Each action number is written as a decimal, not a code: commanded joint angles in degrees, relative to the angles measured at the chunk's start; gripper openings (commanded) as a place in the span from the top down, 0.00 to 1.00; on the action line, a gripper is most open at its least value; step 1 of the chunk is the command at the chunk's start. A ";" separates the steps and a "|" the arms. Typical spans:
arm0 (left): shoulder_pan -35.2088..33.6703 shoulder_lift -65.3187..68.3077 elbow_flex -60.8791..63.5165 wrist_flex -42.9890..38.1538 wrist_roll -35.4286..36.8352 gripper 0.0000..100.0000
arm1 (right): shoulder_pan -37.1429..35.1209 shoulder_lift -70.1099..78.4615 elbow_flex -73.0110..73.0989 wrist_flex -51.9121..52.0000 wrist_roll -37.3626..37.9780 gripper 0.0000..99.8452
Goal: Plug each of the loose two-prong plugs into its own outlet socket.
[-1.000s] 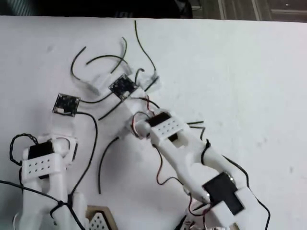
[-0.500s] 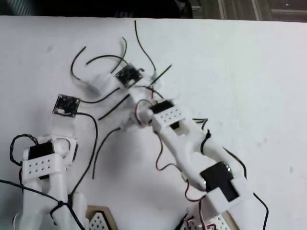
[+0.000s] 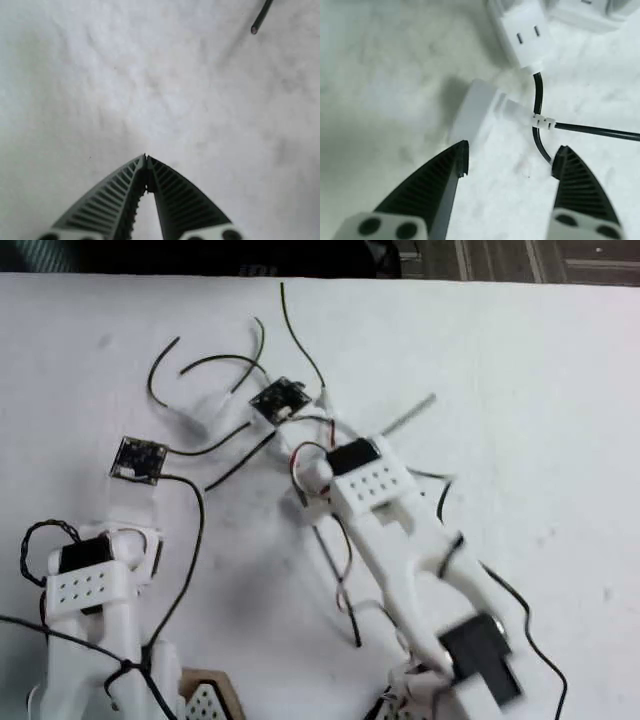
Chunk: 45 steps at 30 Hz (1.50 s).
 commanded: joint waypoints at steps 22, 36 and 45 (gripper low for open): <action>-0.40 -1.54 1.32 -6.24 3.52 0.98 | 5.49 -73.63 44.92 -0.57 -0.35 0.98; 0.04 -42.59 16.18 1.14 6.51 0.98 | 10.42 -91.38 61.19 -0.31 -0.35 0.98; 0.13 -59.56 20.92 8.35 6.51 0.98 | 14.37 -91.30 69.36 -0.13 -0.44 0.98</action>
